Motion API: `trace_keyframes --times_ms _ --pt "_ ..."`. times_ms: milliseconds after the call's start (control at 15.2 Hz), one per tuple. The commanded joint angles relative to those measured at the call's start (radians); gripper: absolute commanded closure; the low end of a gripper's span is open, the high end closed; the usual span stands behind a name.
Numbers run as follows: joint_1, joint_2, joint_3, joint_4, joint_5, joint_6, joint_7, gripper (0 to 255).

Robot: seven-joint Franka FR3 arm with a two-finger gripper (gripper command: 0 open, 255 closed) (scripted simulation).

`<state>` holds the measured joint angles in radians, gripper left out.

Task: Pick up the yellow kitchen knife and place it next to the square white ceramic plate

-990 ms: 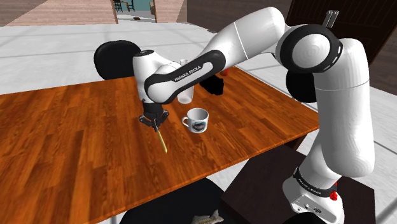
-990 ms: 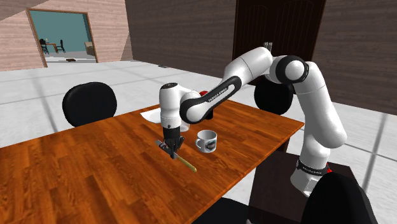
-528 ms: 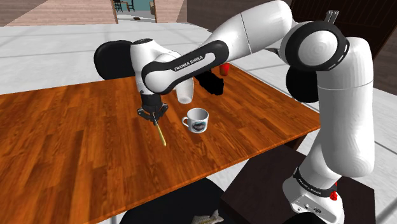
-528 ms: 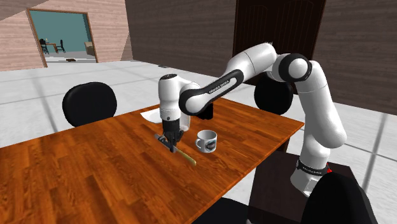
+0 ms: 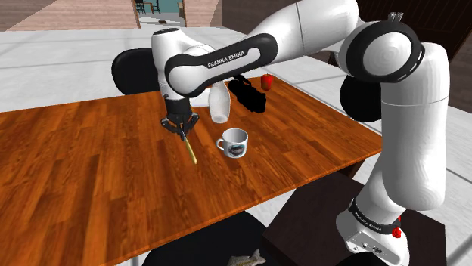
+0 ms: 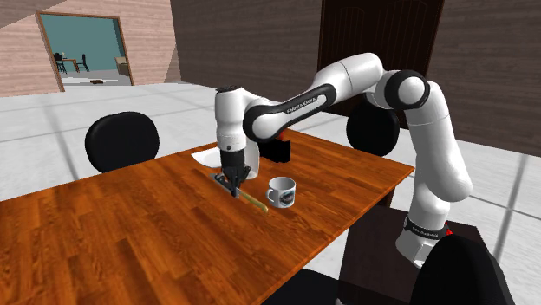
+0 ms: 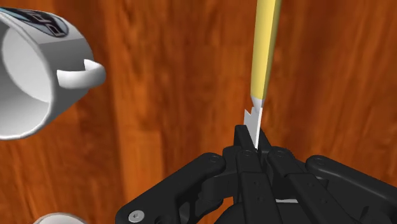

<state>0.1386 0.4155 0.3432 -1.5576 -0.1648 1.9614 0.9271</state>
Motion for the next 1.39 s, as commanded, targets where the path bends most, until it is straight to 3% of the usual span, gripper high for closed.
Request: trace_keyframes --times_ms 0,264,792,1320 --pt "0.0 -0.004 0.001 0.022 0.003 -0.025 -0.003 255" --pt "0.001 -0.012 0.003 0.054 0.007 -0.066 -0.007 255" --pt "-0.138 -0.12 -0.038 -0.093 0.056 -0.013 -0.184 255" --pt "-0.258 -0.168 -0.096 -0.153 0.088 0.008 -0.367 255"
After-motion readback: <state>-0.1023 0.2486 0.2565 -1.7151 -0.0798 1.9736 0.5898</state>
